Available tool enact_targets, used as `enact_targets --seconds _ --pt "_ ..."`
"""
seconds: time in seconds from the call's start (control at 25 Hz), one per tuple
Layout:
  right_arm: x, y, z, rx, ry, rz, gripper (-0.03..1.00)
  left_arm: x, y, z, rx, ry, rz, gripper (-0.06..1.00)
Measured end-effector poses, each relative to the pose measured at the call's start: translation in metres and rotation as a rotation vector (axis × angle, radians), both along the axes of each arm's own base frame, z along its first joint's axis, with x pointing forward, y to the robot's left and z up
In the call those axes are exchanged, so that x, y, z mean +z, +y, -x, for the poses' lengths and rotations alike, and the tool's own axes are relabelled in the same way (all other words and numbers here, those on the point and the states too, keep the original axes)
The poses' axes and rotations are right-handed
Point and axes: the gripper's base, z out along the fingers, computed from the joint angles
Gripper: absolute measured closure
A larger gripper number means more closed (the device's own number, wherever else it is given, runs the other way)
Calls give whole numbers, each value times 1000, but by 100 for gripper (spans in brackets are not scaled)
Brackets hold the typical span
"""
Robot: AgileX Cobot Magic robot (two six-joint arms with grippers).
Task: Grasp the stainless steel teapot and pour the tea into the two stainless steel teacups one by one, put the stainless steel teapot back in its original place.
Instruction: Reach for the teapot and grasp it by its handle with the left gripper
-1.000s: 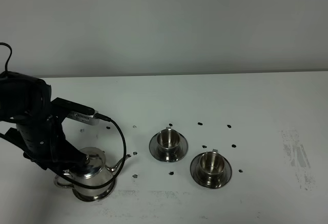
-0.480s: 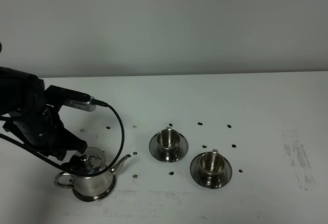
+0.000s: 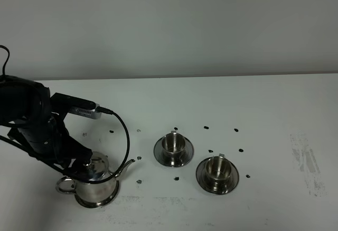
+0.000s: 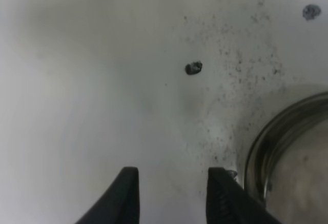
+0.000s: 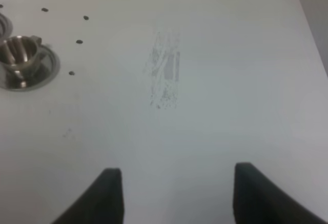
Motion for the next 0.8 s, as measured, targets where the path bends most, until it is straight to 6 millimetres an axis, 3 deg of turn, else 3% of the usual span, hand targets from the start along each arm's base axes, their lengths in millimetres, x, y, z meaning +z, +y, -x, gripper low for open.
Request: enact_targets --seconds 0.8 --pt "0 0 0 0 0 0 48 -6 -3 7 -14 34 -10 57"
